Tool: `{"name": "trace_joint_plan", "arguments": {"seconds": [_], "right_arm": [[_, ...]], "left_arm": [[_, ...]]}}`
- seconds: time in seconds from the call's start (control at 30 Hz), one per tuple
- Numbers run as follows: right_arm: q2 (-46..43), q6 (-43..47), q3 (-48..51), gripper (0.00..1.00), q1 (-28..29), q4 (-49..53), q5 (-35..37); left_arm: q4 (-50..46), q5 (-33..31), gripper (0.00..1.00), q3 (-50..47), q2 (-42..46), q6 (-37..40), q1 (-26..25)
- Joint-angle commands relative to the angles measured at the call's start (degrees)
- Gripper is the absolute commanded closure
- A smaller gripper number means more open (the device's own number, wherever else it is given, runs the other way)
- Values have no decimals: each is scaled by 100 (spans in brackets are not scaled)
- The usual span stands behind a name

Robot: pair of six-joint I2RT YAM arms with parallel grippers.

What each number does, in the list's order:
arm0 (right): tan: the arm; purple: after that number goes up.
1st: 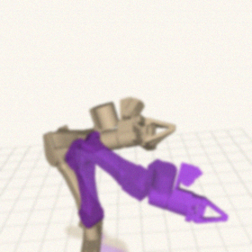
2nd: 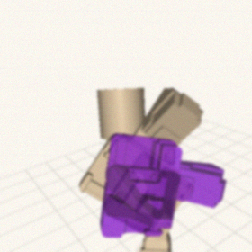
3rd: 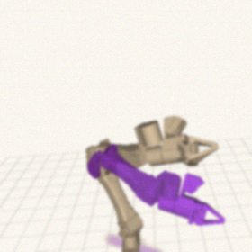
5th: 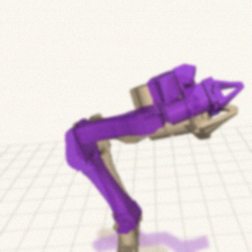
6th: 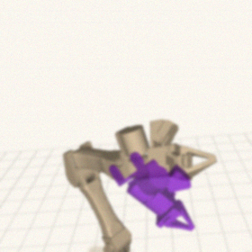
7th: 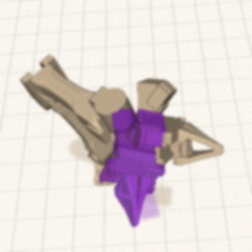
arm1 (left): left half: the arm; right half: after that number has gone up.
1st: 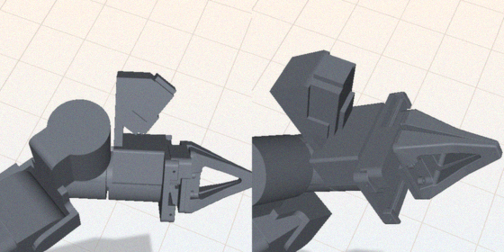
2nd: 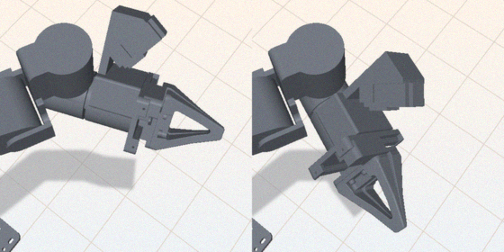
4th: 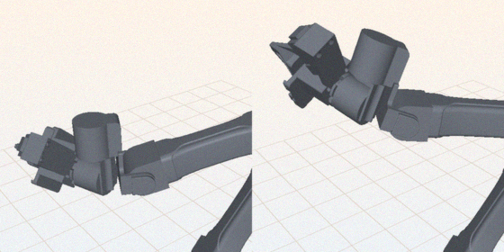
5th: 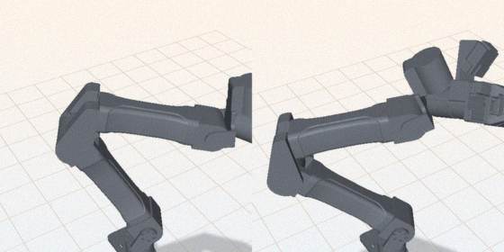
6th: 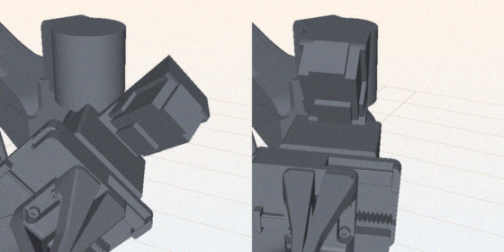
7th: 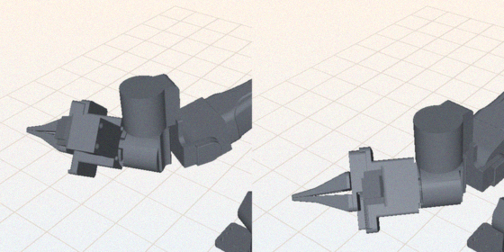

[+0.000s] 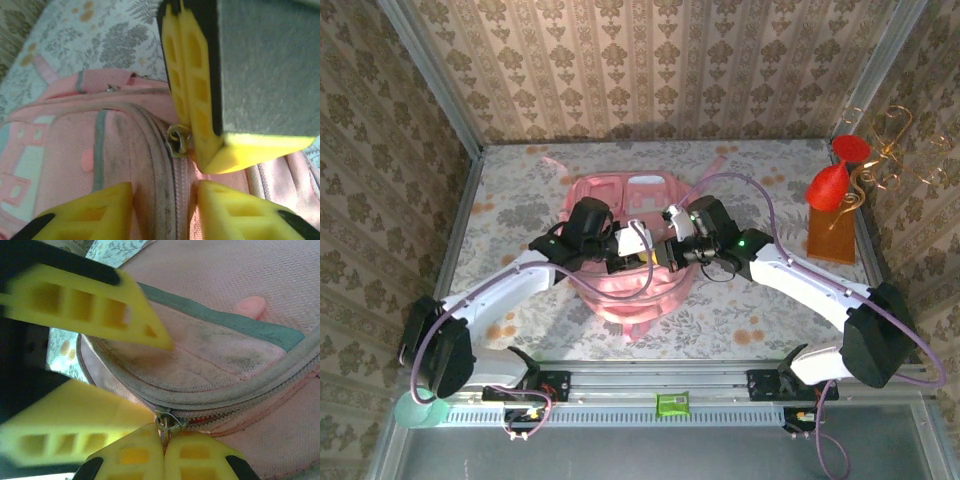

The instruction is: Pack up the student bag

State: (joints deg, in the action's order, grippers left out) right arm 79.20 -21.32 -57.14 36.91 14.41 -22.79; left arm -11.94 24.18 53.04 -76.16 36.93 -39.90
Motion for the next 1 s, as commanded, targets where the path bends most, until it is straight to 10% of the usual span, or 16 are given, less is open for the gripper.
{"name": "trace_joint_plan", "arguments": {"seconds": [0.0,0.17,0.6,0.97], "right_arm": [[-152,202,-40,100,-3,-207,-196],[-114,244,132,100,-628,344,-356],[888,702,-890,100,-1159,1522,1086],[922,693,-848,87,-1402,1809,1716]], "left_arm": [[-443,14,75,89,-32,306,129],[-303,345,100,-222,332,715,413],[802,1363,100,-1252,1126,1279,852],[2186,1854,97,-859,-107,445,703]]}}
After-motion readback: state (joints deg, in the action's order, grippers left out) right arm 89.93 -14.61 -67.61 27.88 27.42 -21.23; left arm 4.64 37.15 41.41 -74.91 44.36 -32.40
